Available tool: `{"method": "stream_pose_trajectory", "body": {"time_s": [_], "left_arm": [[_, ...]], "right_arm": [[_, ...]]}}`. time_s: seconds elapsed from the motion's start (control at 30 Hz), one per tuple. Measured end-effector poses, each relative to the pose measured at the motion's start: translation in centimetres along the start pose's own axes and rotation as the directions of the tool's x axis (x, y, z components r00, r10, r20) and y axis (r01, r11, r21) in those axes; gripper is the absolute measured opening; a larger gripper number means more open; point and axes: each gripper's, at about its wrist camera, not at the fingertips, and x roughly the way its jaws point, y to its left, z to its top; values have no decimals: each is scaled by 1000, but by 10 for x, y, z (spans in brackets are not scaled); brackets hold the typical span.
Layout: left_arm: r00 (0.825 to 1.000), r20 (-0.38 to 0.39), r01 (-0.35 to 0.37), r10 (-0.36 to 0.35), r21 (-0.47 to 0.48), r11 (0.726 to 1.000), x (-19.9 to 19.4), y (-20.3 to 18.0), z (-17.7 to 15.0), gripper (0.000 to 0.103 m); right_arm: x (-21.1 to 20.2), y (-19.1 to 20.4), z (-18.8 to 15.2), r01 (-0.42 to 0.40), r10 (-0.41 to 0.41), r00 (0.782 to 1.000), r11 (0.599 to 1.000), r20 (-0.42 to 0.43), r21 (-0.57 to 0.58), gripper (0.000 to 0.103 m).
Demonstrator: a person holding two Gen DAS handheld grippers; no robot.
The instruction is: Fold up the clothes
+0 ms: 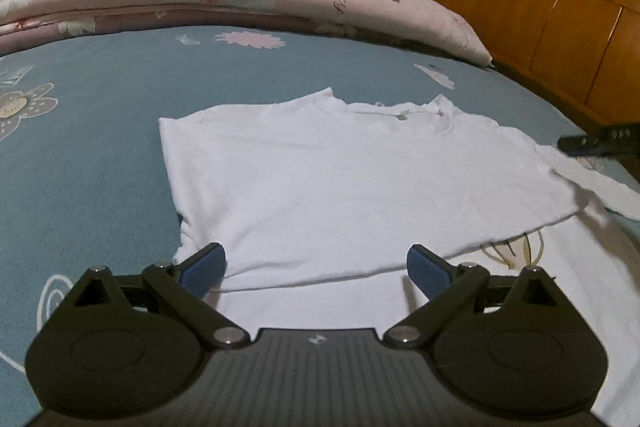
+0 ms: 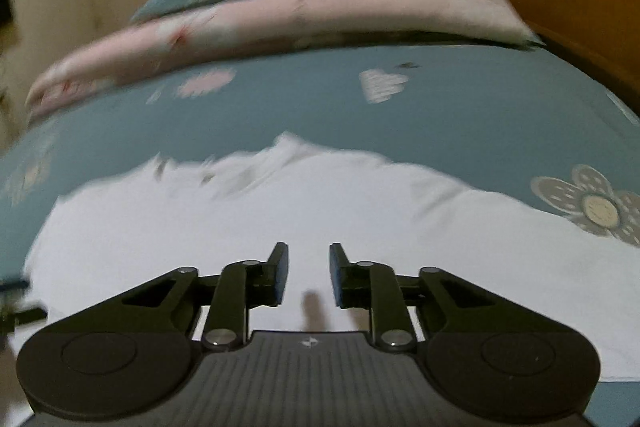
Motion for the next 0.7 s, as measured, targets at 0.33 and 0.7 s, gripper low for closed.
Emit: {"method": "stream_pose_trajectory", "body": {"time_s": [0.33,0.7], "left_arm": [[1000,-5,-21,22,39,999,4,-5,-2,98],[1000,4,-23,23,47,999,1,-7,-2,98]], "right_arm": [[35,-24,-17,-33,31,998,998,-50,-51,54],[31,4,-23,-71,72,997,971,-5,-227,21]]}}
